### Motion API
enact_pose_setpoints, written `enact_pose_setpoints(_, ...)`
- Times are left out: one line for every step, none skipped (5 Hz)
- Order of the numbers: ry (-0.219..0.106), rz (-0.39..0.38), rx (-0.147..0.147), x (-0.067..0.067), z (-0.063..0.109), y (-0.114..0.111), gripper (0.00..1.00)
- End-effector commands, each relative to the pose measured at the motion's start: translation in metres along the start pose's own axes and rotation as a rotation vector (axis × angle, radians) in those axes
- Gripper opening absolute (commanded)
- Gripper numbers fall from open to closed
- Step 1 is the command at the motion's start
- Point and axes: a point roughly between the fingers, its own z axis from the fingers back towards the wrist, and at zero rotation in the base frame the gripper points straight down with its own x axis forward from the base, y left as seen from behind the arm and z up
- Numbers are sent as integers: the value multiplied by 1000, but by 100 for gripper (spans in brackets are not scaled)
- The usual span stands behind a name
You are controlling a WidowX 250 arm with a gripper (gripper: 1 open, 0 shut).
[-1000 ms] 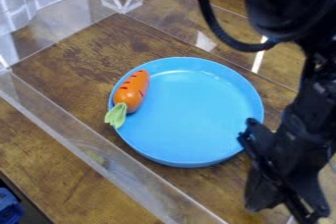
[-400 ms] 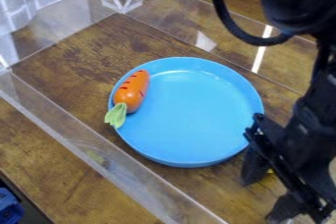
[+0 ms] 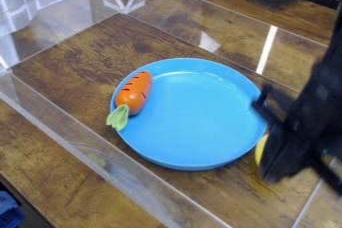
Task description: Put the lemon on the blue tray
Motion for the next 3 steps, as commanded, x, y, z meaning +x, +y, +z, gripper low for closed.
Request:
enact_pose_setpoints(-97,8,55,-11,44,14,0)
enact_pose_setpoints(-86,23,75,-16,40,25,0)
enact_pose_setpoints(-82,18,90,-17,47,33,0)
